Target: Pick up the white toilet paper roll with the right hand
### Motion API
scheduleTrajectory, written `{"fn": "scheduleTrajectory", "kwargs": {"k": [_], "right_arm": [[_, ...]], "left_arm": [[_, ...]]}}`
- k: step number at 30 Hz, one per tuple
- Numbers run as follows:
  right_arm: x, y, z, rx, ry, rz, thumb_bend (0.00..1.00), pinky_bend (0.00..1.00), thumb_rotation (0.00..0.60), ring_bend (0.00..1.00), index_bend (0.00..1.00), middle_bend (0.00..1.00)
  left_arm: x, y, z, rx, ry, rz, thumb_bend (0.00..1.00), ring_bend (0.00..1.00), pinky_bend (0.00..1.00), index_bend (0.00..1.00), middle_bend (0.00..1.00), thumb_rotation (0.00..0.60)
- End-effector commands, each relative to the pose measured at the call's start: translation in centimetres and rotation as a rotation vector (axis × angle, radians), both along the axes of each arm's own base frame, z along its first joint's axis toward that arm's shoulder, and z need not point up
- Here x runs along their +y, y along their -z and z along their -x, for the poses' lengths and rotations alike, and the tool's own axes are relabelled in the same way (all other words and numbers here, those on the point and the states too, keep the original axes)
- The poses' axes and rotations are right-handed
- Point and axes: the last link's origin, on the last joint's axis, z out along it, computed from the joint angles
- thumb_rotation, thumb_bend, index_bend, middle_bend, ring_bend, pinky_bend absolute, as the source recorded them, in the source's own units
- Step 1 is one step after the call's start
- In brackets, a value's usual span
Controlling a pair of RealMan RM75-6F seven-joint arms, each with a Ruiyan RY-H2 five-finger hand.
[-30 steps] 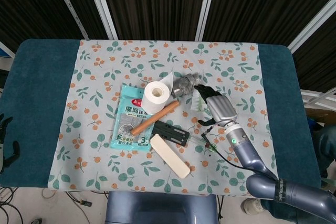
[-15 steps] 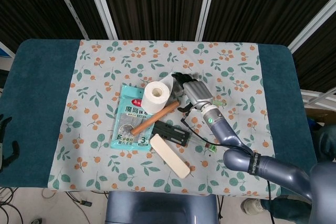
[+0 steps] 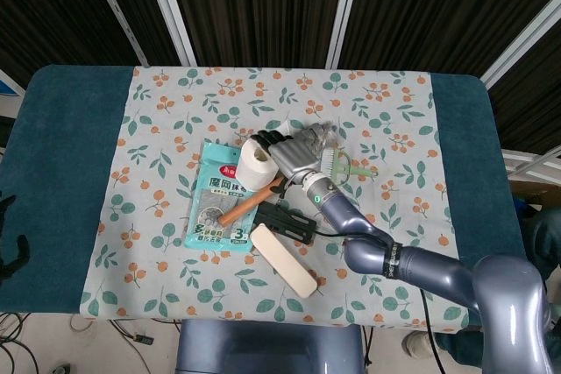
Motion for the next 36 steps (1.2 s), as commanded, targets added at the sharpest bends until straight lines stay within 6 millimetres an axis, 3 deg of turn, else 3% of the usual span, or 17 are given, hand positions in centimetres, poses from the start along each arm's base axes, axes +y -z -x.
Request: {"fn": "scheduleTrajectory", "kwargs": {"k": [1, 15, 29, 36], "right_arm": [[0.0, 0.7, -0.6, 0.036, -0.032, -0.001, 0.23, 0.2, 0.6, 0.05, 0.02, 0.05], [-1.1, 1.5, -2.7, 0.037, -0.041, 0.051, 0.23, 0.2, 0.6, 0.05, 0.02, 0.05], [-2.5, 1.5, -2.8, 0.093, -0.007, 0.085, 0.23, 0.2, 0.6, 0.02, 0.03, 0.05], [-1.9, 2.4, -2.7, 0.144, -0.023, 0.007, 0.25, 0.2, 0.6, 0.02, 0.05, 0.06]], "left_arm": [[0.0, 0.0, 0.0, 0.003, 0.001, 0.001, 0.57, 0.02, 0.0, 0.1, 0.01, 0.6], [-0.1, -0.1, 0.0, 0.001, -0.002, -0.007, 0.57, 0.02, 0.0, 0.1, 0.01, 0.6], [-0.1, -0.1, 0.0, -0.003, -0.011, -0.004, 0.57, 0.02, 0.0, 0.1, 0.01, 0.6], [-0.1, -0.1, 0.0, -0.005, -0.018, 0.004, 0.57, 0.02, 0.0, 0.1, 0.01, 0.6]]}}
